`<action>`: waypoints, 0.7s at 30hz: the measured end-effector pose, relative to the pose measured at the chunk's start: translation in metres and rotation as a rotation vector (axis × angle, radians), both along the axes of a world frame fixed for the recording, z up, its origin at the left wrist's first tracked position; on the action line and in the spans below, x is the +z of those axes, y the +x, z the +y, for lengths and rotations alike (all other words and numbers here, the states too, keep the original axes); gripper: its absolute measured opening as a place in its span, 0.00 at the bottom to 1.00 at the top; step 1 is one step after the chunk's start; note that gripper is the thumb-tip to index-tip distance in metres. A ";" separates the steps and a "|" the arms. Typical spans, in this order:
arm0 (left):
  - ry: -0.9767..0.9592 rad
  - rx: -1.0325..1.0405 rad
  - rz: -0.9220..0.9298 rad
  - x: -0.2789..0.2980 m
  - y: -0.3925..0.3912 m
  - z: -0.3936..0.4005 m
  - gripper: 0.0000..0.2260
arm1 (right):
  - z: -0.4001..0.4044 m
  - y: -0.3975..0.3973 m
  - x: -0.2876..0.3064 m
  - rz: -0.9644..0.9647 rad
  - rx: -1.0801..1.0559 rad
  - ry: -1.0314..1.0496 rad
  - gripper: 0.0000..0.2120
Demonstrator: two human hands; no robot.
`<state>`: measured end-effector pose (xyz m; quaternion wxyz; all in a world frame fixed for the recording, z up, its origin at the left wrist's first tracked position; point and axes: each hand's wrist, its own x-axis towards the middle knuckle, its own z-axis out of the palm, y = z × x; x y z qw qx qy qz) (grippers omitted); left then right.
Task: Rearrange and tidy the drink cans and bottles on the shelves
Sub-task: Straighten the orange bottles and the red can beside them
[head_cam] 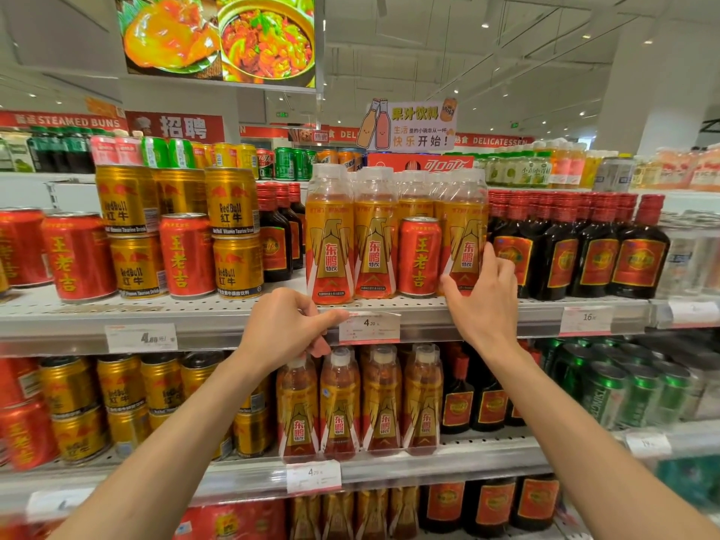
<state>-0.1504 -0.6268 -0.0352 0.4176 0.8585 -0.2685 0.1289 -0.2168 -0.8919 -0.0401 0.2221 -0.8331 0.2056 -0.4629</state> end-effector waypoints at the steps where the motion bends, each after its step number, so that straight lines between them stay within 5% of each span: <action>1: -0.003 0.002 -0.014 -0.001 0.000 0.000 0.24 | 0.000 -0.001 0.001 0.019 0.009 0.003 0.40; 21: 0.012 0.121 -0.294 -0.053 -0.038 -0.016 0.10 | 0.015 -0.088 -0.074 0.318 0.321 -0.195 0.21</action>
